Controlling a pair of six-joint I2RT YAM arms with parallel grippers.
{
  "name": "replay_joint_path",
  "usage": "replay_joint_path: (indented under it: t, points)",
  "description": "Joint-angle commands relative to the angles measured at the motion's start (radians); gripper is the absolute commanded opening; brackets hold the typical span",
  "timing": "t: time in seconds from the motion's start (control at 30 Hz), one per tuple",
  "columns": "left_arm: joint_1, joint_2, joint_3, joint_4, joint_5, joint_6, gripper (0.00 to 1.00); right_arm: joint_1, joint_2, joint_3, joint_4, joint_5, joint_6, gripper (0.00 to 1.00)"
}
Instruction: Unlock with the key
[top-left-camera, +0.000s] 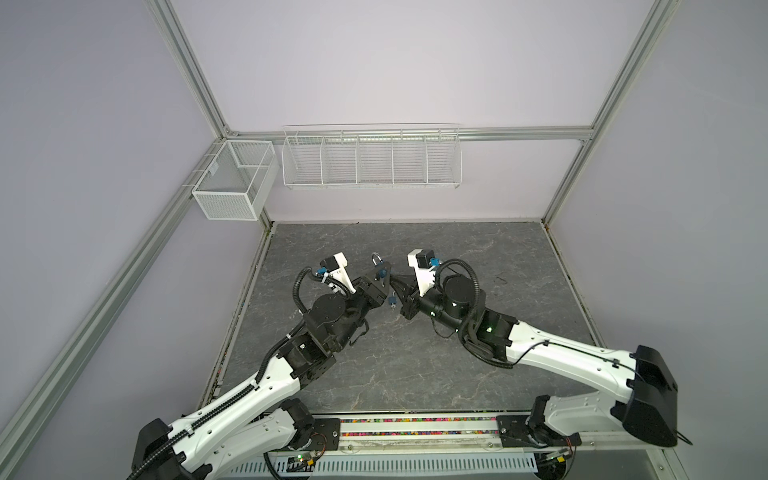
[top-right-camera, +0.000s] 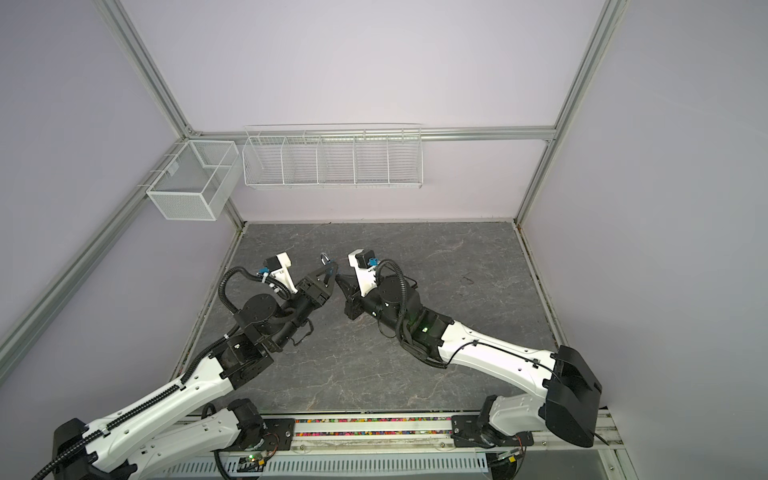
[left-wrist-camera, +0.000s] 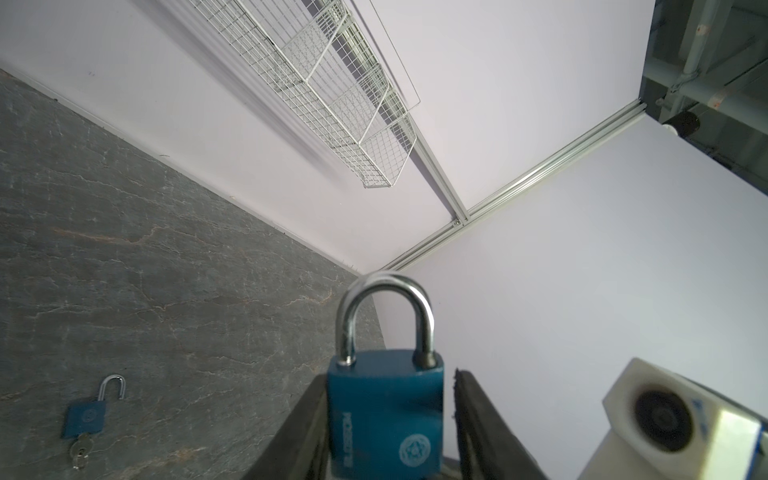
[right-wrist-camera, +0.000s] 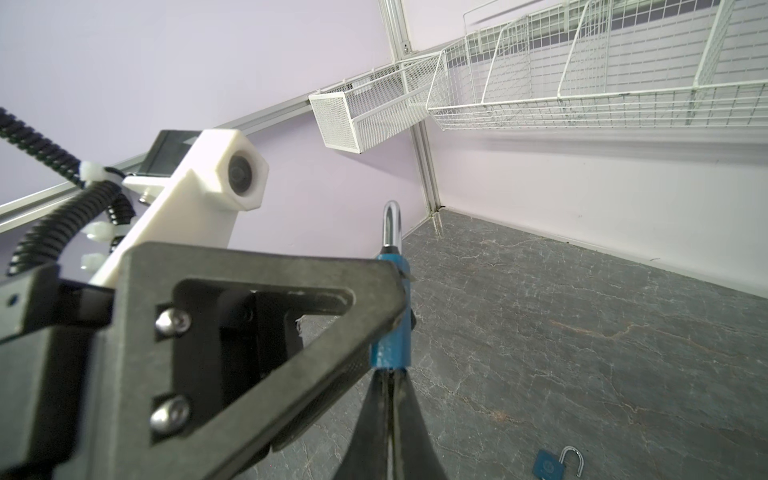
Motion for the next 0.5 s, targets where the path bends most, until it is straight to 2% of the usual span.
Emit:
replay_joint_path:
  t: [0.0,0.47]
  points:
    - [-0.005,0.005,0.054,-0.014,0.024,-0.009,0.47,0.011,-0.007,-0.018,0.070,-0.026,-0.042,0.07]
    - [0.035,0.032,0.111,-0.175,0.042,-0.040,0.48,0.015,-0.013,-0.021,0.054,-0.032,-0.097,0.06]
